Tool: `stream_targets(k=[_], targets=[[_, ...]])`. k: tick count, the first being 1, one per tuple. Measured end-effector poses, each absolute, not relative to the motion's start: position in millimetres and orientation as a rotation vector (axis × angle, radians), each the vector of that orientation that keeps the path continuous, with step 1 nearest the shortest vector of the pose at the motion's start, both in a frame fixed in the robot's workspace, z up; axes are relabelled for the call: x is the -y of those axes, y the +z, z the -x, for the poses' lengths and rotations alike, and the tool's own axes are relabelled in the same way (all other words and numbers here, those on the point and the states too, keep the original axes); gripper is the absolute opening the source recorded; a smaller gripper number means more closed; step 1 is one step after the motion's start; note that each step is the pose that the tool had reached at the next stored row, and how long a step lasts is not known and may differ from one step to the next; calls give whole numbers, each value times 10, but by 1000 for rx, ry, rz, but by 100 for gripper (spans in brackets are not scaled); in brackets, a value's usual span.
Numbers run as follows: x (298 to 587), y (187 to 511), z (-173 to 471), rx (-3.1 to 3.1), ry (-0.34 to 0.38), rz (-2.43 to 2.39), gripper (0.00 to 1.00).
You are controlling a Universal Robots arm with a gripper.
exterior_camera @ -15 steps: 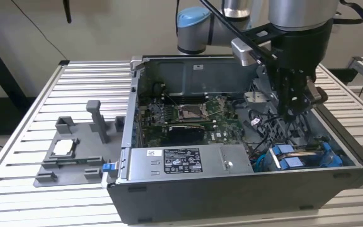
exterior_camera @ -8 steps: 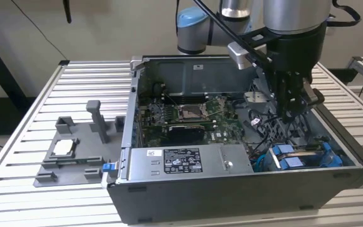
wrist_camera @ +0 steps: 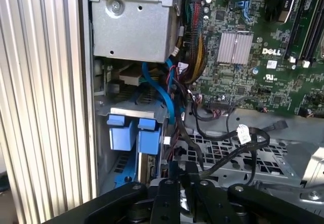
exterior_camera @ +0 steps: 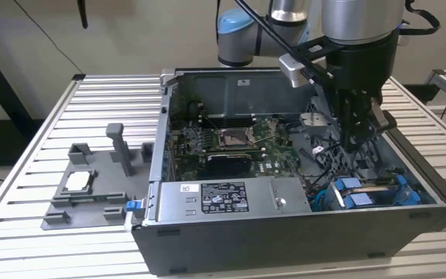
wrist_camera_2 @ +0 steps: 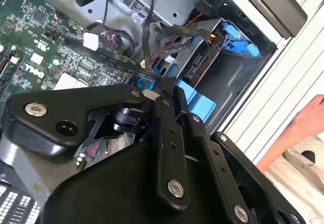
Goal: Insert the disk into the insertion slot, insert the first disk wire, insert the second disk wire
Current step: 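Insert the second disk wire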
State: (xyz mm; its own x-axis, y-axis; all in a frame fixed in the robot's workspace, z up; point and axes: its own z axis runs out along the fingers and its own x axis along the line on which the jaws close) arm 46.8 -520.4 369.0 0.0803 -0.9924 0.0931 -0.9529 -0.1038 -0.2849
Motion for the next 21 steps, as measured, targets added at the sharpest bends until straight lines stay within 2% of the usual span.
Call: stream_targets(k=[11, 21], targets=[[5216, 3683, -468, -1995, -396, 2194, 16], [5495, 3646, -560, -2001, -383, 2201, 16]])
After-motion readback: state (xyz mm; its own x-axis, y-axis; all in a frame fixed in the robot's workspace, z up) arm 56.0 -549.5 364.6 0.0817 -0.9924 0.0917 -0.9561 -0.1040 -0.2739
